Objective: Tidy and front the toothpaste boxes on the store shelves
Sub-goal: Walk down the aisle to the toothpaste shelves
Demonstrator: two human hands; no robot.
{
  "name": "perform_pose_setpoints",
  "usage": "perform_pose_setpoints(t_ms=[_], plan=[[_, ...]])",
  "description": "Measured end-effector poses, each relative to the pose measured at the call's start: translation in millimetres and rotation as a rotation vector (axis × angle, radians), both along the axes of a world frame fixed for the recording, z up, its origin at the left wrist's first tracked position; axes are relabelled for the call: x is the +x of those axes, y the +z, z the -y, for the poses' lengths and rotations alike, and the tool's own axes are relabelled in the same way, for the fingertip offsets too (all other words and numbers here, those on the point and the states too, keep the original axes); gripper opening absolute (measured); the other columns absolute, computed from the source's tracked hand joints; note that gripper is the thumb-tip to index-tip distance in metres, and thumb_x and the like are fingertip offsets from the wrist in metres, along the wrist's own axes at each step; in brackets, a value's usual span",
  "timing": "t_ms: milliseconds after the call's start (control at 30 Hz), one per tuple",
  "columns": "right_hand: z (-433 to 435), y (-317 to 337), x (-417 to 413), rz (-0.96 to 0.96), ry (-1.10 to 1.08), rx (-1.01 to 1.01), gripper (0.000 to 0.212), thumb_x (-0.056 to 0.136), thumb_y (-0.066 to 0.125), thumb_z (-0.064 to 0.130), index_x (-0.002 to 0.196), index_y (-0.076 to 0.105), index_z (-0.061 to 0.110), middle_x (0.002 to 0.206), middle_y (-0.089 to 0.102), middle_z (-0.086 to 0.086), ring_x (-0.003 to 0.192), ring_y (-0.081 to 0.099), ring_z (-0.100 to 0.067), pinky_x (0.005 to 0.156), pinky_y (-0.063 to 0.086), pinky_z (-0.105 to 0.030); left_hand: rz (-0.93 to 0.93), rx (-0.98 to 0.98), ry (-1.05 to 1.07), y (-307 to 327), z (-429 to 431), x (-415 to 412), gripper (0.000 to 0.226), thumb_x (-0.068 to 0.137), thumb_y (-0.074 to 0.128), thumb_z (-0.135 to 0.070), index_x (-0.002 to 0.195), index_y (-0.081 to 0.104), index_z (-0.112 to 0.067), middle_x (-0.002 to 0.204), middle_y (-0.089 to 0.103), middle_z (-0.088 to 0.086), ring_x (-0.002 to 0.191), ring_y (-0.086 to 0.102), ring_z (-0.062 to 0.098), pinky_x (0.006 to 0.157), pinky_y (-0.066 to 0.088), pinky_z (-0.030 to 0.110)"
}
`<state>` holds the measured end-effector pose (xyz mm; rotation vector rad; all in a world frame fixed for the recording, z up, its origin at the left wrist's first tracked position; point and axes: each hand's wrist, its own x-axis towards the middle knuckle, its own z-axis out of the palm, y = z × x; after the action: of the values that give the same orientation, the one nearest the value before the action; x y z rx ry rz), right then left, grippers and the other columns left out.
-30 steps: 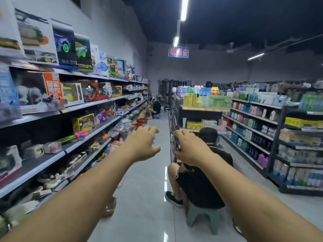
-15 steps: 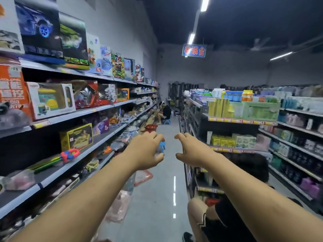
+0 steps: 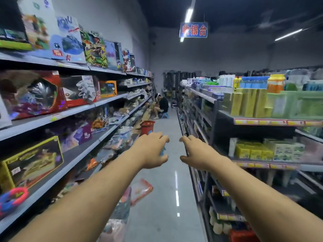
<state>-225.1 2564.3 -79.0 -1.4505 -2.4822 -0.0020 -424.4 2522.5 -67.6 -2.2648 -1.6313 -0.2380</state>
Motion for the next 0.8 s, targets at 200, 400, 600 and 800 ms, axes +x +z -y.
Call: perform_pose_setpoints(t_ms=[200, 400, 600, 800], plan=[[-202, -1, -67, 0.010, 0.108, -0.115, 0.067, 0.093, 0.066, 0.038, 0.149, 0.035, 0.020, 0.148, 0.044, -0.007, 0.131, 0.049, -0.029, 0.105, 0.046, -0.045, 0.121, -0.071, 0.078, -13, -186, -69, 0.050, 0.092, 0.057, -0.048, 0.134, 0.049, -0.023, 0.127, 0.055, 0.002, 0.119, 0.054, 0.024, 0.094, 0.046, 0.039], [-381, 13, -137, -0.006, 0.145, -0.100, 0.066, 0.093, 0.067, 0.035, 0.148, 0.035, 0.019, 0.146, 0.046, -0.011, 0.128, 0.050, -0.032, 0.102, 0.046, -0.046, 0.179, -0.022, 0.124, -3, -342, -130, 0.052, 0.092, 0.059, -0.049, 0.136, 0.047, -0.024, 0.128, 0.055, 0.002, 0.118, 0.052, 0.023, 0.088, 0.042, 0.036], [-551, -48, -196, 0.049, 0.183, -0.141, 0.070, 0.093, 0.066, 0.036, 0.152, 0.032, 0.021, 0.150, 0.041, -0.006, 0.129, 0.050, -0.029, 0.102, 0.046, -0.043, 0.203, -0.061, 0.138, -66, -527, -192, 0.051, 0.091, 0.057, -0.048, 0.134, 0.049, -0.023, 0.127, 0.055, 0.003, 0.119, 0.053, 0.024, 0.093, 0.045, 0.039], [-750, -41, -227, 0.060, 0.069, -0.179, 0.068, 0.094, 0.065, 0.034, 0.152, 0.033, 0.018, 0.150, 0.042, -0.010, 0.131, 0.049, -0.032, 0.104, 0.044, -0.042, 0.108, -0.152, 0.091, -68, -740, -243, 0.055, 0.091, 0.057, -0.048, 0.138, 0.048, -0.021, 0.133, 0.054, 0.005, 0.125, 0.051, 0.026, 0.099, 0.045, 0.039]])
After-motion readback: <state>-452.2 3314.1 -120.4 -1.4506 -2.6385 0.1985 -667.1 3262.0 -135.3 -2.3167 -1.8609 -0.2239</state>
